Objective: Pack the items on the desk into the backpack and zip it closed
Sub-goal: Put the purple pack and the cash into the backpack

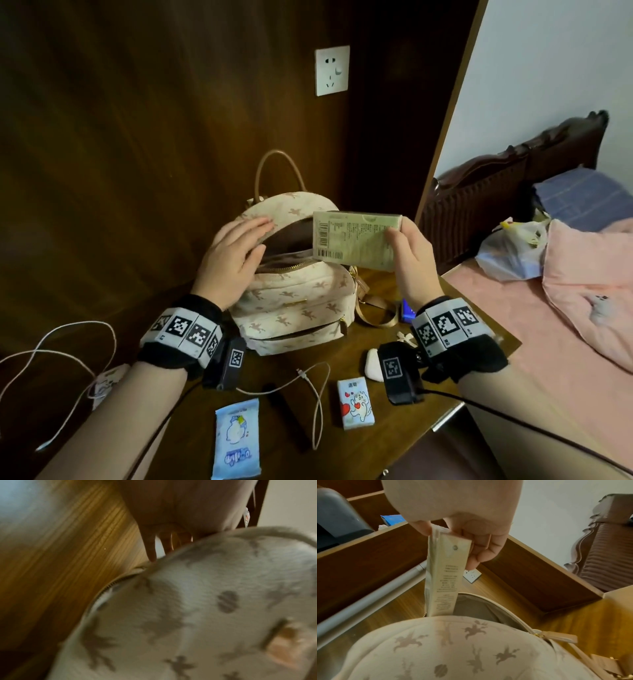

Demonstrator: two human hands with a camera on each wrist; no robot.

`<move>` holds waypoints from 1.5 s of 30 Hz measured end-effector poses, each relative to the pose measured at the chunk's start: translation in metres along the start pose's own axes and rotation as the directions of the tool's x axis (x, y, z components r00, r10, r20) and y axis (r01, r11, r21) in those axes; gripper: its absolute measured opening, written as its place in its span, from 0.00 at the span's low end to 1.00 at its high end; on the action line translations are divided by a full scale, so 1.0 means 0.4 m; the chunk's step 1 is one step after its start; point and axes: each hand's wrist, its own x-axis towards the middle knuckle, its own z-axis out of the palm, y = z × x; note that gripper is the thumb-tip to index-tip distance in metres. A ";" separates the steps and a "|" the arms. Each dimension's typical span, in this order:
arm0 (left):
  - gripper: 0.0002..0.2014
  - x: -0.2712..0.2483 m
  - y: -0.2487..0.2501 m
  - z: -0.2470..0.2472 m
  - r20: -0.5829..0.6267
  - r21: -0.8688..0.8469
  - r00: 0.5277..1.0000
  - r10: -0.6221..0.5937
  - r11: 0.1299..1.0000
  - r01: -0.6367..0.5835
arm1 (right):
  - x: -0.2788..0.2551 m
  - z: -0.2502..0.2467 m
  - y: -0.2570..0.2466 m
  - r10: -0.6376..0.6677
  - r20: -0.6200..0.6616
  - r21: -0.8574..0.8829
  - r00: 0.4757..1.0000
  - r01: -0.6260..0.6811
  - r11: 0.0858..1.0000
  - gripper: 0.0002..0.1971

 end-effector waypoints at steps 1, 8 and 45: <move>0.19 0.000 -0.008 -0.003 0.003 0.024 0.999 0.032 0.999 -0.033 | -0.002 -0.001 0.008 0.003 -0.011 -0.022 1.000 -0.003 1.000 0.17; 0.23 -0.005 -0.052 0.010 0.025 0.097 0.979 0.205 0.974 -0.206 | -0.005 -0.007 0.038 -0.097 -0.071 -0.234 0.993 0.078 0.969 0.19; 0.25 -0.052 -0.083 0.118 -0.099 0.075 0.988 0.117 0.991 -0.110 | 0.001 0.039 0.097 -0.050 0.238 -0.599 0.970 0.187 0.779 0.12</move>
